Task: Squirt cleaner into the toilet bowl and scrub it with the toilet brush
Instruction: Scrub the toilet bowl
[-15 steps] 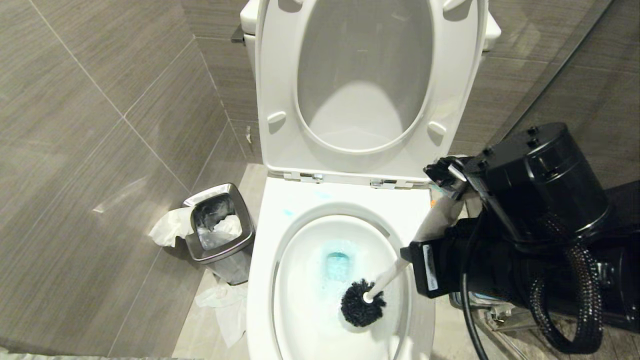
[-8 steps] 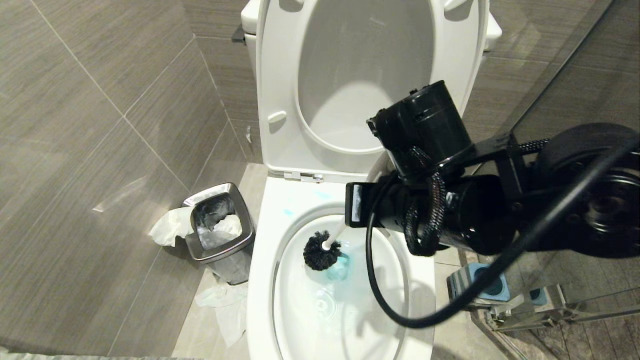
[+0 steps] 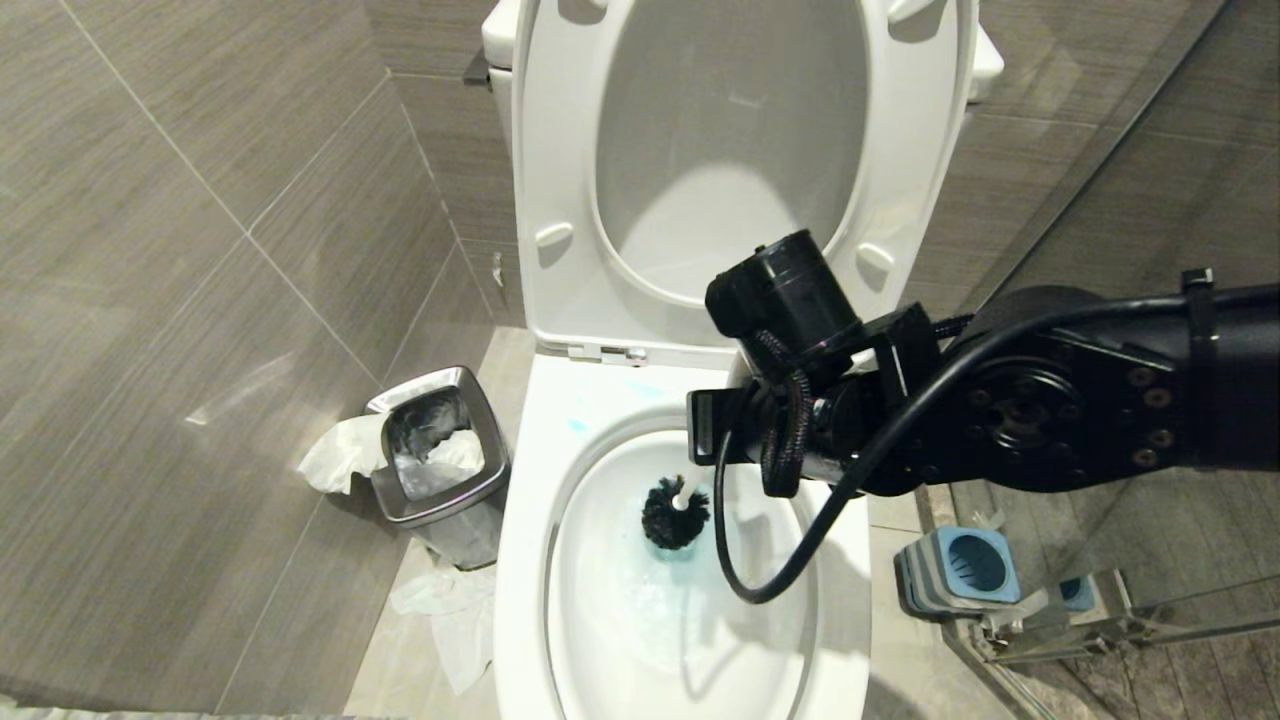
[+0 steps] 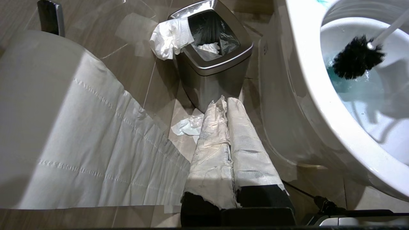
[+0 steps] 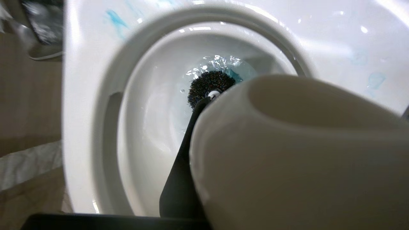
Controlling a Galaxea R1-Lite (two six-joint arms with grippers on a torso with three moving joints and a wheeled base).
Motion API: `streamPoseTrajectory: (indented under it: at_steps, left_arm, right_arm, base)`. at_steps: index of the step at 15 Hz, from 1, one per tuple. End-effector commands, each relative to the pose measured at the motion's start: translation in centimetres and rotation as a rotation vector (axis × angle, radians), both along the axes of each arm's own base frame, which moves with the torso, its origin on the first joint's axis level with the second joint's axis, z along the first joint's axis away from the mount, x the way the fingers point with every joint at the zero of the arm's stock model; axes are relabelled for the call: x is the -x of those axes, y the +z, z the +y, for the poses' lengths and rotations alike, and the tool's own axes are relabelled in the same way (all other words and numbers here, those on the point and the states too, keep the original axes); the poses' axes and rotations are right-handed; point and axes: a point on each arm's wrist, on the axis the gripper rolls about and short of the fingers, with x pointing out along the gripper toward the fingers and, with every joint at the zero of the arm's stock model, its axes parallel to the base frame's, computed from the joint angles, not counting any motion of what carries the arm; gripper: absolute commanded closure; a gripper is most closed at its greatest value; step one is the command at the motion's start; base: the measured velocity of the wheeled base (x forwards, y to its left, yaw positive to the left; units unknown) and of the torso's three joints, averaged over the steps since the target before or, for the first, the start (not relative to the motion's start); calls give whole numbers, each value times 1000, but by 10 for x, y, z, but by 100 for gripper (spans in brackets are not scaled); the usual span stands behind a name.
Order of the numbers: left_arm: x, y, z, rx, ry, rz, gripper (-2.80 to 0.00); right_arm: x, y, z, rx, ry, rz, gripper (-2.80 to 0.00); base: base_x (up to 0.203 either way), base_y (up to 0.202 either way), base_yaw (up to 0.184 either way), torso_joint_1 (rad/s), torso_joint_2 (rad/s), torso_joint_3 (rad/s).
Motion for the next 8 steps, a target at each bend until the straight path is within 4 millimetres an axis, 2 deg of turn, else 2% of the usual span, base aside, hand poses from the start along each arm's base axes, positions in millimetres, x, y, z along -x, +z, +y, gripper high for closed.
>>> streamPoseTrajectory:
  at_steps: [1,5,6,8]
  left_arm:
    - [0,-1,0,0,0,5,0]
    - [0,-1,0,0,0,2,0]
    - [0,-1,0,0,-2,4,0]
    - [0,-1,0,0,-1,2,0]
  right_arm:
    - [-20,-38,8,65,-29,63,0]
    - [-40,-82,22,115,-59,85,0]
    - [-42,-87,24,122,-71,75,0]
    - [-33,-71,25,99,-55,51,0]
  base:
    - [0,0,0,0,0,0]
    - [0,0,0,0,0,0]
    - [0,0,0,0,0,0]
    - [0,0,0,0,0,0]
